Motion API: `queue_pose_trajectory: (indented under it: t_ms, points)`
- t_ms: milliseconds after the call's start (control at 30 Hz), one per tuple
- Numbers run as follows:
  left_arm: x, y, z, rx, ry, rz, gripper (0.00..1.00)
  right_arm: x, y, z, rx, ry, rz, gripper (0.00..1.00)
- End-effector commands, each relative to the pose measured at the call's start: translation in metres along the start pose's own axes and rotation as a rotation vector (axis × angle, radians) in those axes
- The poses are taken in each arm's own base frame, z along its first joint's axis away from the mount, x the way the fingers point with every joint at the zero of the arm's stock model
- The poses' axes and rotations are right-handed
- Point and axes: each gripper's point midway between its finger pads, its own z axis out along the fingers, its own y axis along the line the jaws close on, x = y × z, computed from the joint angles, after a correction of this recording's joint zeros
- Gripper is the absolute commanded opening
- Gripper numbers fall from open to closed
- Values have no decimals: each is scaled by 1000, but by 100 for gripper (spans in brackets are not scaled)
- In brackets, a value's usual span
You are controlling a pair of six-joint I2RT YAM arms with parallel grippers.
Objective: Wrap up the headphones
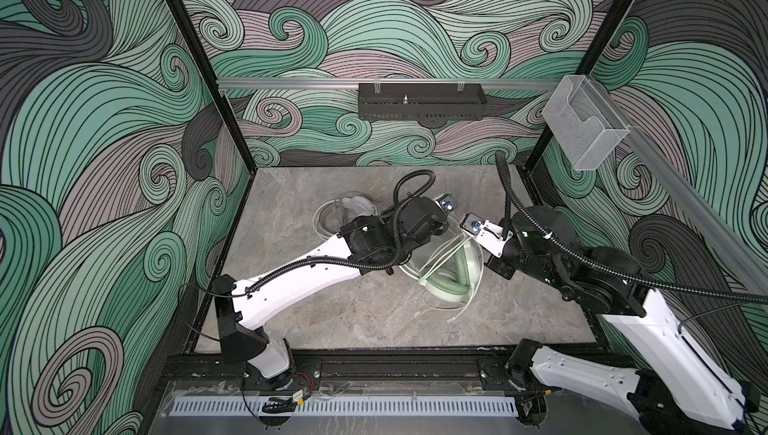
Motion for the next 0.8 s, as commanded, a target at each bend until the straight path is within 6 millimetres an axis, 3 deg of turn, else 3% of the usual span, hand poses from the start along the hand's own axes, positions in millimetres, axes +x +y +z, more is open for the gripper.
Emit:
queue_pose_trajectory:
  t_ms: [0, 400, 767]
  points:
    - [9, -8, -18, 113, 2, -13, 0, -4, -24, -12, 114, -28, 50, 2]
    - [0, -20, -46, 275, -45, -78, 0, 2, -16, -10, 103, -41, 56, 10]
    - [-8, -5, -74, 309, -104, -177, 0, 3, -13, -7, 96, -63, 79, 18]
